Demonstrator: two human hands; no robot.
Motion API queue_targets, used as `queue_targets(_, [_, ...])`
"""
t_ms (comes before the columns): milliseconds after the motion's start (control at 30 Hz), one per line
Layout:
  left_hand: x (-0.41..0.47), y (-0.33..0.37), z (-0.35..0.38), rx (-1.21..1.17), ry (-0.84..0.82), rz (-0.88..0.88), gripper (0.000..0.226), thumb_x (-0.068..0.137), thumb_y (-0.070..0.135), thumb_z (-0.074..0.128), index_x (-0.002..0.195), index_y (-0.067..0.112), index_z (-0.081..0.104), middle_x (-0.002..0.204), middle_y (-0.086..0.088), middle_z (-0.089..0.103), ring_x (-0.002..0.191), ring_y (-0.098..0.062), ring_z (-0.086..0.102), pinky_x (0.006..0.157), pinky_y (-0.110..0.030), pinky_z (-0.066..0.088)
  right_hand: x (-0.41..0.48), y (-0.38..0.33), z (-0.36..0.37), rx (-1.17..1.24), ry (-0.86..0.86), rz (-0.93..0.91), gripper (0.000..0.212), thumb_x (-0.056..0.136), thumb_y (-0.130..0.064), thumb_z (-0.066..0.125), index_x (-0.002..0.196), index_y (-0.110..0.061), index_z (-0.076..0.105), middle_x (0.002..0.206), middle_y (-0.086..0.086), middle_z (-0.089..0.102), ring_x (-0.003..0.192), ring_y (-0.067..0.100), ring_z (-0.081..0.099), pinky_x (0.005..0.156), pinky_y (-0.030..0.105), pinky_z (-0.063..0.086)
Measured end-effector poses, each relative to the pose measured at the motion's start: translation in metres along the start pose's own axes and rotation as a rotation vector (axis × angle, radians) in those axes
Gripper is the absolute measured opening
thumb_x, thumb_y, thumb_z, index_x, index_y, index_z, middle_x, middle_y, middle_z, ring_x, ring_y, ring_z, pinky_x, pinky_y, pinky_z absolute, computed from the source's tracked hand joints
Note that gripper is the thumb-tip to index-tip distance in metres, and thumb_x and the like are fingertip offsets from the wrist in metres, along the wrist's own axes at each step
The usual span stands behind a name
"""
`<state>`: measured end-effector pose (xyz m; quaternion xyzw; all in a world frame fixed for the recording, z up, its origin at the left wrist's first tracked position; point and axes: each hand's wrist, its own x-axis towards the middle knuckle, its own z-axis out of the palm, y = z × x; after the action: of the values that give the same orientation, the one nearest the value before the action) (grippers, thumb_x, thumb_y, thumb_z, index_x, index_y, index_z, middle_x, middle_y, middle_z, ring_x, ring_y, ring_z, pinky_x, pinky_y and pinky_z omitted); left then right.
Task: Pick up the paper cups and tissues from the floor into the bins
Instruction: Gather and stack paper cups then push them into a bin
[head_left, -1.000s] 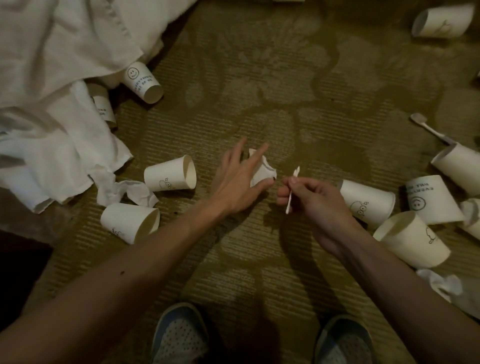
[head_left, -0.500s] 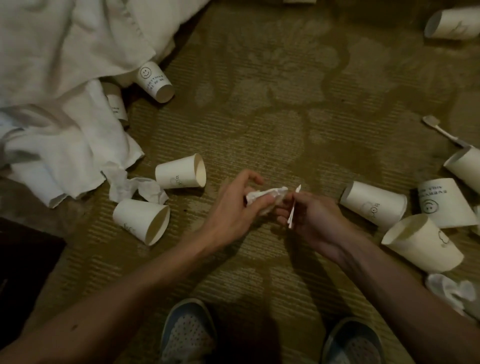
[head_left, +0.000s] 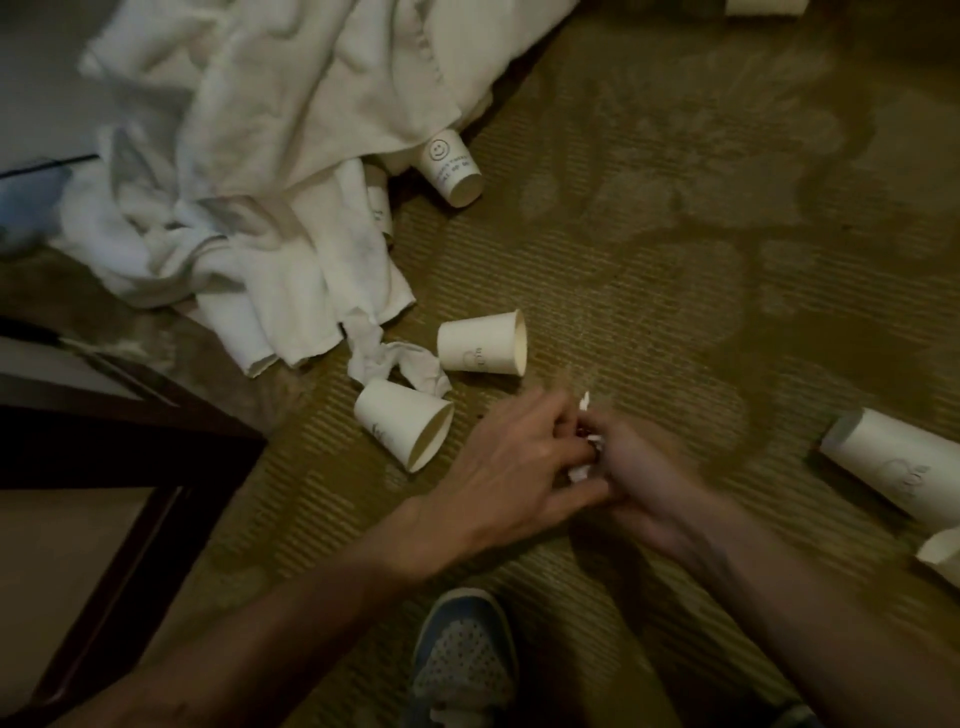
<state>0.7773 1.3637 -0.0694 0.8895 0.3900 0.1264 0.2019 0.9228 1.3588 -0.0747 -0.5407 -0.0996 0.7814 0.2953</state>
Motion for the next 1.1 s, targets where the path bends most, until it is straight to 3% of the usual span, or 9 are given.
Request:
queue_targets(67, [-0.009,-0.002,-0.007,-0.079,-0.048,-0.061,0.04,0.091,0.056,0.054,0.108,0.024,0.072,0.102,0.004,0.054,0.089,-0.003,0.045,0.072,-0.023,0.043,0.003,-0.001,0.004,-0.077,0.007,0.033,0.026,0.096,-0.02,0.053,0.088,-0.007,0.075,0.079,0.011,0.07,0.067,0.021,0.064,0.055,0.03,0.048])
queue_targets(167, [-0.018,-0.016,-0.028,-0.256,0.075,-0.321,0.037,0.094,0.057,0.047,0.111,0.03,0.066,0.101,0.017,0.054,0.093,0.001,0.054,0.074,-0.015,0.046,0.012,-0.002,0.005,-0.099,0.091,0.037,0.029,0.099,-0.018,0.042,0.076,-0.011,0.058,0.051,0.0,0.044,0.04,0.009,0.038,0.04,0.02,0.028])
queue_targets(267, [-0.011,-0.063,-0.051,0.003,0.192,-0.715,0.043,0.089,0.06,0.05,0.113,0.026,0.065,0.111,0.006,0.06,0.105,-0.01,0.056,0.088,-0.036,0.05,0.016,-0.004,0.005,-0.124,0.112,0.04,0.029,0.101,-0.02,0.035,0.074,-0.018,0.048,0.049,-0.006,0.034,0.036,0.006,0.026,0.034,0.017,0.02])
queue_targets(400, [-0.001,-0.121,-0.063,0.21,-0.121,-1.085,0.081,0.078,0.074,0.06,0.141,0.026,0.046,0.145,-0.013,0.046,0.129,-0.034,0.046,0.104,-0.052,0.038,0.018,-0.002,0.003,-0.074,0.083,0.064,0.025,0.1,-0.019,0.035,0.077,-0.016,0.046,0.048,-0.006,0.032,0.037,0.007,0.024,0.036,0.016,0.018])
queue_targets(500, [0.003,-0.136,-0.05,-0.03,-0.201,-1.123,0.085,0.075,0.07,0.067,0.141,0.02,0.05,0.143,-0.013,0.052,0.126,-0.031,0.052,0.096,-0.039,0.045,0.018,-0.001,0.001,-0.049,0.056,0.068,0.024,0.1,-0.018,0.036,0.078,-0.016,0.047,0.05,-0.006,0.03,0.039,0.007,0.023,0.036,0.017,0.018])
queue_targets(600, [0.0,-0.14,-0.042,-0.03,-0.235,-1.053,0.065,0.077,0.059,0.074,0.129,0.021,0.062,0.133,-0.011,0.06,0.117,-0.027,0.058,0.089,-0.034,0.048,0.017,0.0,-0.003,-0.032,0.04,0.078,0.023,0.1,-0.017,0.037,0.079,-0.015,0.047,0.051,-0.006,0.028,0.039,0.007,0.022,0.035,0.017,0.017])
queue_targets(800, [-0.01,-0.139,-0.036,-0.071,-0.058,-0.987,0.018,0.084,0.031,0.076,0.097,0.017,0.076,0.103,-0.006,0.073,0.087,-0.015,0.064,0.075,-0.028,0.051,0.019,0.004,-0.007,0.007,0.026,0.09,0.025,0.1,-0.021,0.037,0.08,-0.015,0.049,0.051,-0.006,0.028,0.039,0.006,0.023,0.035,0.017,0.018])
queue_targets(1000, [0.004,-0.113,-0.064,-0.263,0.284,-0.925,0.024,0.084,0.033,0.077,0.103,0.025,0.065,0.081,0.007,0.07,0.064,0.001,0.065,0.051,-0.006,0.043,0.017,-0.008,-0.004,-0.025,0.002,0.065,0.036,0.092,-0.051,0.058,0.09,-0.015,0.05,0.056,-0.006,0.036,0.042,0.005,0.028,0.036,0.018,0.024])
queue_targets(1100, [0.024,-0.076,-0.077,-0.542,0.301,-0.822,0.024,0.081,0.032,0.079,0.096,0.025,0.063,0.071,0.004,0.072,0.065,-0.003,0.071,0.052,-0.015,0.052,0.018,-0.027,0.005,0.019,-0.024,0.043,0.049,0.088,-0.061,0.056,0.098,-0.013,0.051,0.06,-0.005,0.039,0.042,0.004,0.029,0.036,0.017,0.023])
